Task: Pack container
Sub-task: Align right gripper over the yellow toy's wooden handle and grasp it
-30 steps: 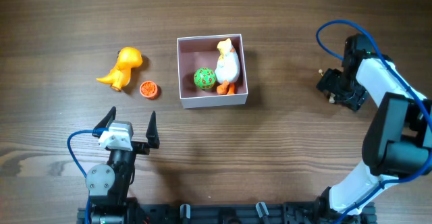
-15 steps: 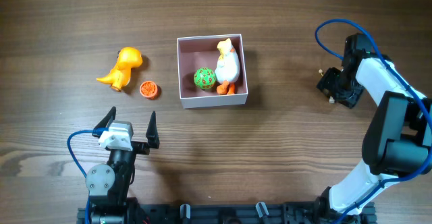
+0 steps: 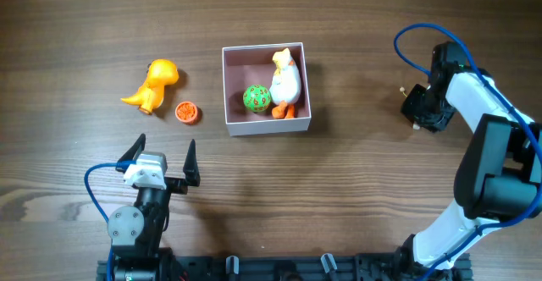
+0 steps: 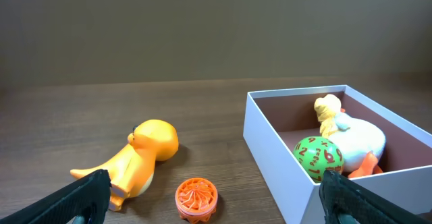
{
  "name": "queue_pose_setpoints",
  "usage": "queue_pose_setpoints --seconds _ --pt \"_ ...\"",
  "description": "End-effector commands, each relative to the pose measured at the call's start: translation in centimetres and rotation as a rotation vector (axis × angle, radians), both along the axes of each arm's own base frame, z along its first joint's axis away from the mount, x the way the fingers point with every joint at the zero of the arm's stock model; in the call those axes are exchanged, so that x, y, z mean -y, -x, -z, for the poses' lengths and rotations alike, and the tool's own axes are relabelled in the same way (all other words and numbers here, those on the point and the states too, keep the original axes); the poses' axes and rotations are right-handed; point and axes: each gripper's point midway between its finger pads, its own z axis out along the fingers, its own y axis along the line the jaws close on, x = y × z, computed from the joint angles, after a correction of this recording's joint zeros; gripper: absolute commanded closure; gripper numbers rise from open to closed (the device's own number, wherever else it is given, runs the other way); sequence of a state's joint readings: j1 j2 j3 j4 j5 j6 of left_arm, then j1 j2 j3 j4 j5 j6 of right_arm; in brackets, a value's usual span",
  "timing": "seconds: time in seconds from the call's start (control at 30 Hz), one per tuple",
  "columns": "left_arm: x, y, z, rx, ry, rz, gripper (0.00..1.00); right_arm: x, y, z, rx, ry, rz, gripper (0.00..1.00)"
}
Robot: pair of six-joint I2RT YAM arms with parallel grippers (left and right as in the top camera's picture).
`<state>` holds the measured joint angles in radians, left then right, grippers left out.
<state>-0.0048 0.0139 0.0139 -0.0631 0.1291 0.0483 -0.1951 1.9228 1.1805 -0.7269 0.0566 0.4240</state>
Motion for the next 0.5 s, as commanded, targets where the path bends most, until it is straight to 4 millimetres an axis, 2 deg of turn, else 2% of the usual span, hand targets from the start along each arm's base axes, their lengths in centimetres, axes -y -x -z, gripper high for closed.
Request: queue_pose_setpoints --seconds 0.0,0.1,0.27,0.33,0.43,0.47 --pt "0.42 0.05 0.18 0.004 -0.018 0.024 0.00 0.08 1.12 1.93 -0.065 0.008 -0.002 0.70" --pt "0.42 0.05 0.18 0.004 -0.018 0.024 0.00 0.11 0.95 1.92 -0.059 0.009 -0.002 0.79" --pt "0.42 0.05 0.18 0.004 -0.018 0.024 0.00 0.16 0.72 1.91 -0.049 0.011 -0.001 0.82" --pt "0.43 0.05 0.18 0.004 -0.018 0.024 0.01 0.15 0.71 1.91 -0.048 0.010 0.006 0.85" --pt "0.42 0.05 0.18 0.004 -0.018 0.024 0.00 0.15 0.69 1.91 -0.047 0.010 0.005 0.96" --pt "0.42 0.05 0.18 0.004 -0.018 0.024 0.00 0.14 0.68 1.91 -0.047 0.010 0.005 0.96"
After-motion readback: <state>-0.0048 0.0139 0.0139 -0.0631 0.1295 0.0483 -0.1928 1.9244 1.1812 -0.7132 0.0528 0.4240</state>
